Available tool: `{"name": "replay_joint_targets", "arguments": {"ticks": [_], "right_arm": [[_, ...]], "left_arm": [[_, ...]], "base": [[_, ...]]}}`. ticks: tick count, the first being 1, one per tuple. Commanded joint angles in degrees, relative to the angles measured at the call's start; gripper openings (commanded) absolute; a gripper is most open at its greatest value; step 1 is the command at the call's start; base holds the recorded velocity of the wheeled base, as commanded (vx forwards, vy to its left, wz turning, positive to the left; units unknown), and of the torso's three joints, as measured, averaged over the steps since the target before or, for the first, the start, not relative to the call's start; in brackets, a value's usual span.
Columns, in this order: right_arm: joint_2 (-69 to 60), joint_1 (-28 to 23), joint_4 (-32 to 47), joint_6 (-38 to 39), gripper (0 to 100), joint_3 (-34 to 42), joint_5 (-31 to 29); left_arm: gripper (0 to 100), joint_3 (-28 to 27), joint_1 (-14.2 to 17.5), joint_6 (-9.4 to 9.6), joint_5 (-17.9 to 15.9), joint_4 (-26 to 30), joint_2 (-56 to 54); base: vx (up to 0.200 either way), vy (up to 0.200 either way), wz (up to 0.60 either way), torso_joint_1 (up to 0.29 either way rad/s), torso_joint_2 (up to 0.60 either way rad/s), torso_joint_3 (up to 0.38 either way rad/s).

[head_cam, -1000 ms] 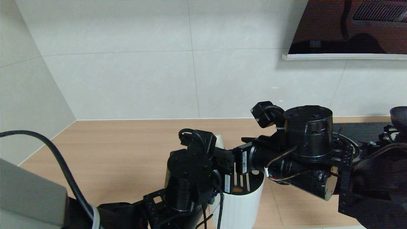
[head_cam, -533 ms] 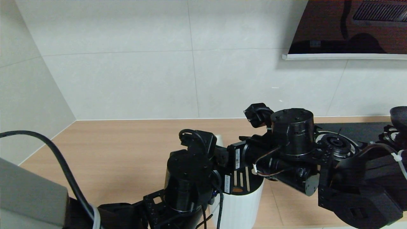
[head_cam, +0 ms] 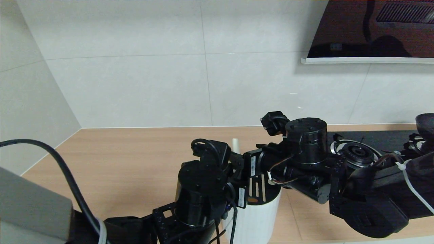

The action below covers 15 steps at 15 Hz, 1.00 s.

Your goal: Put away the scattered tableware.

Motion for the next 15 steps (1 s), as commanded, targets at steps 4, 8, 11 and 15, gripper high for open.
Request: {"name": "replay_joint_targets", "arguments": {"ticks": [4,8,11,15], "right_arm": [[0.7,-0.4,0.1,0.0,100,-0.1,0.2],[0.7,-0.4,0.1,0.1,100,0.0,0.2],[-1.9,-0.4,-1.1,0.0,100,0.3,-0.3],[-10.0,-0.3,-1.1,-0.3,100,1.6,-1.2]], "left_arm": [[0,0.1,0.1,0.51,0.8,-0.5,-2.4],[0,0.5,0.1,1.56,1.0,-2.0,-2.5],[0,1.7,0.1,4.03,1.8,-3.3,-4.7],[0,2.5,0.6,6.75,1.6,-2.9,-11.4]], "base": [[0.000,0.000,0.00,0.000,0.00,0.000],[0.000,0.000,0.00,0.000,0.00,0.000],[0.000,0.000,0.00,0.000,0.00,0.000],[0.000,0.000,0.00,0.000,0.00,0.000]]}}
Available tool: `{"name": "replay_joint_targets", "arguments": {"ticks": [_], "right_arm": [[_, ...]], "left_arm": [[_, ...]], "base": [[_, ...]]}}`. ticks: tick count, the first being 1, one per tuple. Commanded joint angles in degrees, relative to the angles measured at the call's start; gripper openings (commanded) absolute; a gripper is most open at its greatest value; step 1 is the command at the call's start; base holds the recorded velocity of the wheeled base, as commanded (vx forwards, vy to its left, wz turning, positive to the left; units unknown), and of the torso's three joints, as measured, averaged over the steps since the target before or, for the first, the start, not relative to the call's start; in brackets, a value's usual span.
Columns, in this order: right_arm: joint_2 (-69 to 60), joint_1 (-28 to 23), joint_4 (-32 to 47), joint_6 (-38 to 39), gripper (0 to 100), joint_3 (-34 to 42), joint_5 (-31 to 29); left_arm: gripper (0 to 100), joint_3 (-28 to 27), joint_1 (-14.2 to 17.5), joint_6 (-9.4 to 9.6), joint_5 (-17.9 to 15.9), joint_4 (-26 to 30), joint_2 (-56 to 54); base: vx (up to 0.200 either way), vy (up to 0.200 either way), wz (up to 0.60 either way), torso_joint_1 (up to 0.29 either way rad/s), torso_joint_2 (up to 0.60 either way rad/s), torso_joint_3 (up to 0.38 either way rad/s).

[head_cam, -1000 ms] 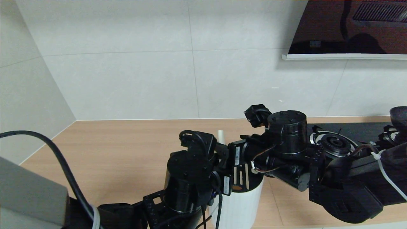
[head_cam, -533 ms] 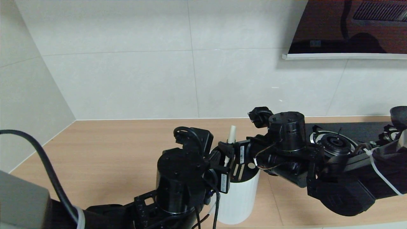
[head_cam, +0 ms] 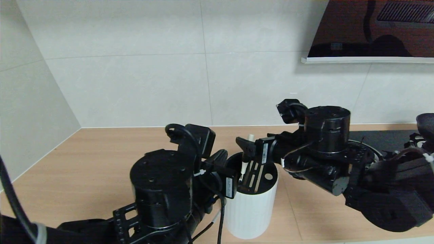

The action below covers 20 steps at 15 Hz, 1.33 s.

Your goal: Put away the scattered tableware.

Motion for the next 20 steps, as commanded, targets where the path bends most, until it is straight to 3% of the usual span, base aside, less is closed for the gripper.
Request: {"name": "replay_joint_targets", "arguments": {"ticks": [1,3,4,7,11,14,16,20], "right_arm": [[-6.6,0.0,0.2,-0.2,100,1.3,-0.1],[-8.5,0.0,0.9,-0.3,100,1.9,-0.1],[-12.5,-0.1,4.5,-0.3,100,2.5,-0.1],[-21.4,-1.3,10.8,-0.5,100,3.7,-0.1],[-33.8,-5.2,20.5,-1.0,100,5.1,-0.1],[-41.9,-9.3,24.4,-1.1,100,8.3,-0.1],[-49.4,-15.1,26.2,-1.2,100,11.1,-0.1],[-61.5,-22.8,31.7,-4.8,100,13.1,0.2]], "left_arm": [[0,0.7,1.2,1.51,0.0,0.2,-4.3],[0,0.9,2.3,2.56,0.0,0.2,-5.8],[0,1.4,3.9,4.32,-0.1,0.3,-9.4],[0,3.3,7.3,7.13,-0.1,2.7,-18.3],[0,5.5,15.1,7.13,-0.2,14.6,-34.7],[0,6.6,17.7,7.31,-0.2,22.8,-44.6],[0,6.6,22.2,7.31,-0.3,30.8,-52.6],[0,6.7,27.5,7.84,-0.4,38.0,-62.0]], "base": [[0.000,0.000,0.00,0.000,0.00,0.000],[0.000,0.000,0.00,0.000,0.00,0.000],[0.000,0.000,0.00,0.000,0.00,0.000],[0.000,0.000,0.00,0.000,0.00,0.000],[0.000,0.000,0.00,0.000,0.00,0.000],[0.000,0.000,0.00,0.000,0.00,0.000],[0.000,0.000,0.00,0.000,0.00,0.000],[0.000,0.000,0.00,0.000,0.00,0.000]]}}
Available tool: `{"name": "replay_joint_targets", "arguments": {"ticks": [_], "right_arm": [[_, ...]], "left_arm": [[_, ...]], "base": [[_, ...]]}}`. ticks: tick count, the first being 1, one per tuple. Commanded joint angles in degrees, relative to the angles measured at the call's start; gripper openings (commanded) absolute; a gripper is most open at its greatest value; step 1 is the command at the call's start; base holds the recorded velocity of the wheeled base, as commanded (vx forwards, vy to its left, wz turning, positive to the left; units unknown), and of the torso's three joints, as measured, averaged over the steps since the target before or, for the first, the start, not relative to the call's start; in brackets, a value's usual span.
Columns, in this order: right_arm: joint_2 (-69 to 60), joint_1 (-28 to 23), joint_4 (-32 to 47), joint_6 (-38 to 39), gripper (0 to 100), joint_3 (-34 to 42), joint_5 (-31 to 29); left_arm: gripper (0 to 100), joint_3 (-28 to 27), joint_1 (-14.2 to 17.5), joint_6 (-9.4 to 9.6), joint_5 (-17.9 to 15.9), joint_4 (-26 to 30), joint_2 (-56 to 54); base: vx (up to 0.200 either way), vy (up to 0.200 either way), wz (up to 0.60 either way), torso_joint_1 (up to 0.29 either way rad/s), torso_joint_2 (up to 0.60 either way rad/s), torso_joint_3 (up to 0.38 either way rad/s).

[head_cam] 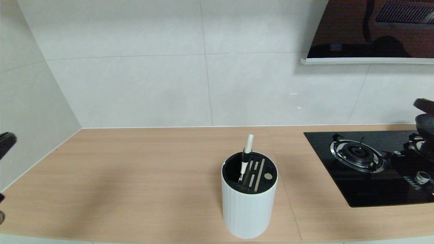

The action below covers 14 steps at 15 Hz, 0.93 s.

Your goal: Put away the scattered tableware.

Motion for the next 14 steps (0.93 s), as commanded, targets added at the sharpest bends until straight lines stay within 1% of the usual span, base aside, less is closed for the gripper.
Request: {"name": "replay_joint_targets", "arguments": {"ticks": [1,3,4,5,6,9,10,12,14], "right_arm": [[-11.5,-4.9,4.2,-1.8,100,1.2,0.1],[-17.0,-6.4,7.1,-4.5,100,1.2,-0.1],[-19.0,-8.0,8.0,-5.5,100,1.2,-0.1],[-22.3,-10.9,9.5,-6.6,100,1.5,0.0],[-25.3,-12.5,11.1,-7.7,100,2.1,0.3],[-33.6,-15.7,14.1,-12.2,100,5.5,0.3],[-35.9,-16.9,14.3,-13.4,100,6.4,0.3],[-39.6,-18.5,14.4,-14.3,100,8.4,0.4],[-41.9,-19.2,14.4,-15.1,100,10.0,0.4]], "left_arm": [[0,0.2,3.8,0.98,-0.1,3.0,-8.7],[0,0.3,6.7,1.86,-0.1,5.9,-12.3],[0,0.3,7.7,2.30,-0.4,6.9,-13.5],[0,0.7,9.7,3.35,-1.9,8.4,-16.4],[0,1.1,11.6,4.50,-3.5,9.9,-19.2],[0,2.8,17.0,6.96,-5.9,14.4,-27.0],[0,3.3,18.5,7.31,-6.3,16.5,-29.9],[0,3.8,20.9,7.31,-6.5,21.0,-35.1],[0,5.0,23.2,7.22,-6.5,23.4,-39.0]], "base": [[0.000,0.000,0.00,0.000,0.00,0.000],[0.000,0.000,0.00,0.000,0.00,0.000],[0.000,0.000,0.00,0.000,0.00,0.000],[0.000,0.000,0.00,0.000,0.00,0.000],[0.000,0.000,0.00,0.000,0.00,0.000],[0.000,0.000,0.00,0.000,0.00,0.000],[0.000,0.000,0.00,0.000,0.00,0.000],[0.000,0.000,0.00,0.000,0.00,0.000],[0.000,0.000,0.00,0.000,0.00,0.000]]}}
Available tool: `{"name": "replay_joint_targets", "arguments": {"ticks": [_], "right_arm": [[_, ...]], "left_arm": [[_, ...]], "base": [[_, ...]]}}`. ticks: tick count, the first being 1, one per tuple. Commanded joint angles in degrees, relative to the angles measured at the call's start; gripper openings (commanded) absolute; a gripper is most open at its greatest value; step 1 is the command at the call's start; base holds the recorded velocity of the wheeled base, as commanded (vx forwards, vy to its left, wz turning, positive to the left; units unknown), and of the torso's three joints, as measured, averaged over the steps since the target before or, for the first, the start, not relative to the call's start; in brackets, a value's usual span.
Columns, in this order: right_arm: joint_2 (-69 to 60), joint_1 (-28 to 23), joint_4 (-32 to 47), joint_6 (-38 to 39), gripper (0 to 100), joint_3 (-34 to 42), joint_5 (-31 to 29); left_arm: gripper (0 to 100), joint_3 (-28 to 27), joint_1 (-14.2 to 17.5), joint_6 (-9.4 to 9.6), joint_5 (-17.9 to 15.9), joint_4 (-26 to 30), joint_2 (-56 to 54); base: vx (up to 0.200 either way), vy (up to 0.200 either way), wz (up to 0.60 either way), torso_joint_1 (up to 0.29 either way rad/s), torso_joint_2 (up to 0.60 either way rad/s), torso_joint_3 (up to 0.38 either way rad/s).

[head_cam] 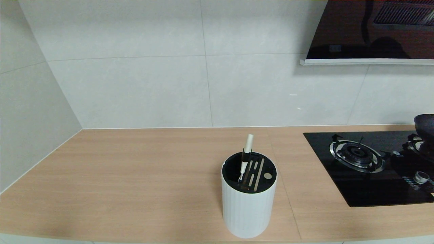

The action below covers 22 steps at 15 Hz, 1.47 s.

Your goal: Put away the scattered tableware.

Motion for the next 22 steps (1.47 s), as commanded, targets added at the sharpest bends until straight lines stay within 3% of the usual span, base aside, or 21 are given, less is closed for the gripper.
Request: {"name": "replay_joint_targets", "arguments": {"ticks": [1,5,9,10,12,13,16,17,18,21,22], "right_arm": [[-5.1,-1.4,0.0,-0.3,100,2.4,0.1],[-10.0,-4.7,0.0,-0.3,100,7.5,1.1],[-13.4,-6.4,-0.5,-0.2,100,16.5,3.1],[-13.4,-6.3,-1.7,0.0,100,22.0,2.8],[-13.4,-6.3,-4.9,0.1,100,29.9,3.2],[-13.4,-6.3,-5.0,0.2,100,32.2,3.7],[-13.4,-6.3,-2.7,3.7,100,32.0,7.1],[-13.3,-6.4,0.1,4.3,100,32.0,9.2],[-13.3,-6.4,-0.4,4.3,100,32.1,9.2],[-11.9,-6.0,-0.5,4.3,100,32.0,10.7],[-11.6,-5.9,-0.5,4.2,100,32.1,10.8]], "left_arm": [[0,2.4,3.5,0.02,0.1,1.1,-6.6],[0,8.1,7.6,0.19,-3.1,1.3,-11.8],[0,15.5,7.6,-0.34,-3.2,-1.4,-11.8],[0,20.8,7.6,-0.34,-4.1,-4.3,-11.8],[0,26.1,7.6,-0.78,-8.4,-6.8,-11.8],[0,26.1,7.6,-3.06,-10.1,-5.4,-11.8],[0,26.1,7.6,-6.31,-19.9,-5.3,-11.8],[0,26.1,7.6,-7.81,-25.2,-3.1,-11.8],[0,26.1,7.6,-7.28,-26.8,-3.0,-11.8],[0,26.1,7.6,-3.41,-29.5,-2.9,-11.8],[0,26.1,7.6,-3.50,-29.5,-2.8,-11.8]], "base": [[0.000,0.000,0.00,0.000,0.00,0.000],[0.000,0.000,0.00,0.000,0.00,0.000],[0.000,0.000,0.00,0.000,0.00,0.000],[0.000,0.000,0.00,0.000,0.00,0.000],[0.000,0.000,0.00,0.000,0.00,0.000],[0.000,0.000,0.00,0.000,0.00,0.000],[0.000,0.000,0.00,0.000,0.00,0.000],[0.000,0.000,0.00,0.000,0.00,0.000],[0.000,0.000,0.00,0.000,0.00,0.000],[0.000,0.000,0.00,0.000,0.00,0.000],[0.000,0.000,0.00,0.000,0.00,0.000]]}}
